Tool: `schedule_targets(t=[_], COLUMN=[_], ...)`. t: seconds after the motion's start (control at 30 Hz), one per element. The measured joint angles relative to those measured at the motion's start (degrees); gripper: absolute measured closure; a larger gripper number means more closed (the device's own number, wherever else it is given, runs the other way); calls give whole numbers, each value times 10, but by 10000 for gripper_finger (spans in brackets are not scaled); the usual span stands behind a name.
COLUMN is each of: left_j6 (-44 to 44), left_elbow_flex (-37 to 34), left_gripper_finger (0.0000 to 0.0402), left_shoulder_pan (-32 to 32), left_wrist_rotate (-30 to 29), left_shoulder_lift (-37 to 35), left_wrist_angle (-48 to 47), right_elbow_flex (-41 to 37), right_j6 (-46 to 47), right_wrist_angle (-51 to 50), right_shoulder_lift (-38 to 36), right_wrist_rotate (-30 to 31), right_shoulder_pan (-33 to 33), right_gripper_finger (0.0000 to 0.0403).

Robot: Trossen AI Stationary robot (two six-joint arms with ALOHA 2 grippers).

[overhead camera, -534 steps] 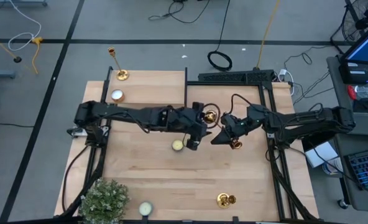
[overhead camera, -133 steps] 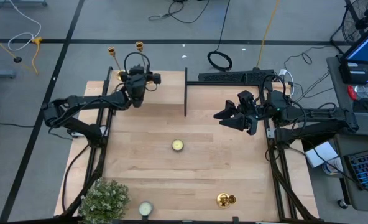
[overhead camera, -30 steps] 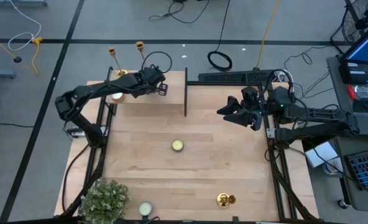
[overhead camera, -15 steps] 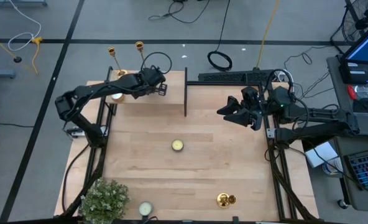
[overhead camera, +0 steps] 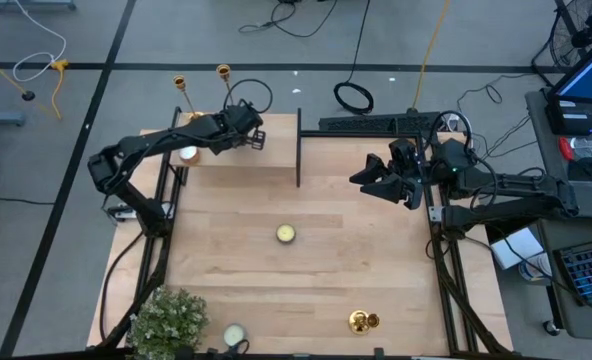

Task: Pick & Place candle stick holders
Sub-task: Put the top gold candle holder on the shelf, then put the blue scented candle on the shelf

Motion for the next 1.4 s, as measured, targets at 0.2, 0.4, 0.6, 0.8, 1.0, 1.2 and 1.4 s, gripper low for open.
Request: schedule_targets(t=[0.2,0.4,0.6,0.8,1.0,1.2,1.4], left_j6=[7,9,10,10,-16,-54,-100], left_elbow_flex=[0,0,0,0,0,0,0], left_gripper_finger=[402,402,402,402,402,402,402], left_shoulder_pan=[0,4,9,9,-21,-70,-116], left_wrist_rotate=[-1,-1,-1,2,9,-10,-56], left_shoulder_lift=[0,0,0,0,0,-17,-76], left_wrist_angle=[4,17,17,17,4,-25,-64], right_elbow_flex=[0,0,0,0,0,0,0], right_j6=[0,0,0,0,0,0,0], right_wrist_angle=[0,0,0,0,0,0,0], right_shoulder_lift=[0,0,0,0,0,0,0], right_wrist_rotate=[0,0,0,0,-2,-2,-1], right_shoulder_pan=[0,0,0,0,0,0,0], right_gripper_finger=[181,181,181,181,181,181,181])
